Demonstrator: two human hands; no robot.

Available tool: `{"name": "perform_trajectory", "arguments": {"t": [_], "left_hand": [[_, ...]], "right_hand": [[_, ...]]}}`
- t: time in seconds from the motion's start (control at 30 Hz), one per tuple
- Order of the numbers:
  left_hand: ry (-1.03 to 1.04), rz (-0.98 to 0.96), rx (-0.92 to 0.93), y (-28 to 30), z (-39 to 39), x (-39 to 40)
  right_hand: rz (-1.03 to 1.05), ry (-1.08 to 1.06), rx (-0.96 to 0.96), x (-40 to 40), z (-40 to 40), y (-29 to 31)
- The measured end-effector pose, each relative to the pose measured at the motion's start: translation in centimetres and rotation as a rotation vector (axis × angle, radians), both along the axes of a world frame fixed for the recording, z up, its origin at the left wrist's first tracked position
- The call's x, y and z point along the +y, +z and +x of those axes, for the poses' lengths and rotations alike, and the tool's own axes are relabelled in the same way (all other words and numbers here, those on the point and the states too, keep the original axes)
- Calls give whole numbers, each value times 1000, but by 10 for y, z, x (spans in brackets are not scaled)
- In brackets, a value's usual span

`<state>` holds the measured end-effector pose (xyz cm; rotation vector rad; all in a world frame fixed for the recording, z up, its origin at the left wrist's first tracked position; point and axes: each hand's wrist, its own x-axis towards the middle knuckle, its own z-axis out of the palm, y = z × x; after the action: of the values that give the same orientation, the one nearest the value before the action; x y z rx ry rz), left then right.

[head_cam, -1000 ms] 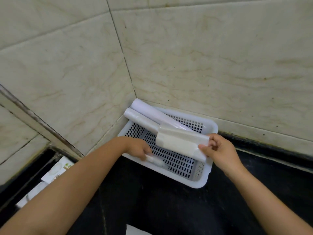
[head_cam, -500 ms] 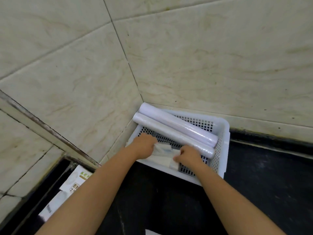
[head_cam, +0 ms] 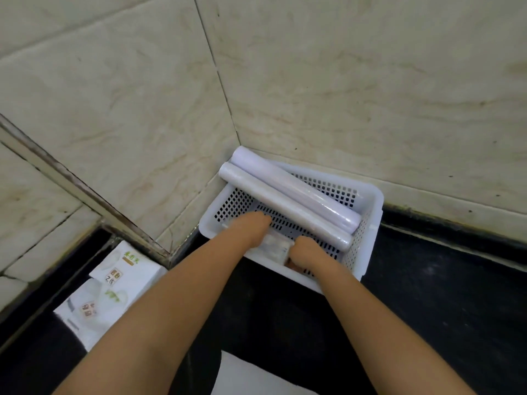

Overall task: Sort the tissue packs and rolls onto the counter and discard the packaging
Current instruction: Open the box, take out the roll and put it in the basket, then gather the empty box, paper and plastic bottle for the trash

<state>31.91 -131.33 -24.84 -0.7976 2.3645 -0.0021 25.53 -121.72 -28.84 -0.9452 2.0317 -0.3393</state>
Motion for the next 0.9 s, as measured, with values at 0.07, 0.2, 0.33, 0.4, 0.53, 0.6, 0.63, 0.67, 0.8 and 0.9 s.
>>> {"name": "perform_trajectory", "arguments": {"t": [0.07, 0.2, 0.33, 0.4, 0.53, 0.6, 0.63, 0.67, 0.8, 0.9], "left_hand": [[65, 10, 0, 4, 2, 4], [142, 67, 197, 17, 22, 15], [97, 78, 424, 34, 69, 47], [54, 79, 557, 39, 104, 70], [17, 133, 501, 37, 191, 124], [19, 153, 370, 32, 236, 150], [26, 148, 304, 28, 260, 163], [39, 139, 235, 23, 283, 175], [171, 70, 51, 0, 354, 208], [240, -39, 161, -13, 378, 218]], "right_hand": [[-18, 5, 15, 5, 3, 5], [-29, 118, 104, 27, 12, 27], [-173, 129, 243, 55, 31, 51], [-342, 93, 315, 77, 49, 59], [-507, 139, 376, 140, 102, 64], [-469, 189, 378, 169, 124, 58], [-440, 197, 399, 183, 134, 54], [-391, 188, 433, 198, 141, 48], [55, 30, 543, 258, 142, 20], [239, -93, 459, 290, 138, 5]]}}
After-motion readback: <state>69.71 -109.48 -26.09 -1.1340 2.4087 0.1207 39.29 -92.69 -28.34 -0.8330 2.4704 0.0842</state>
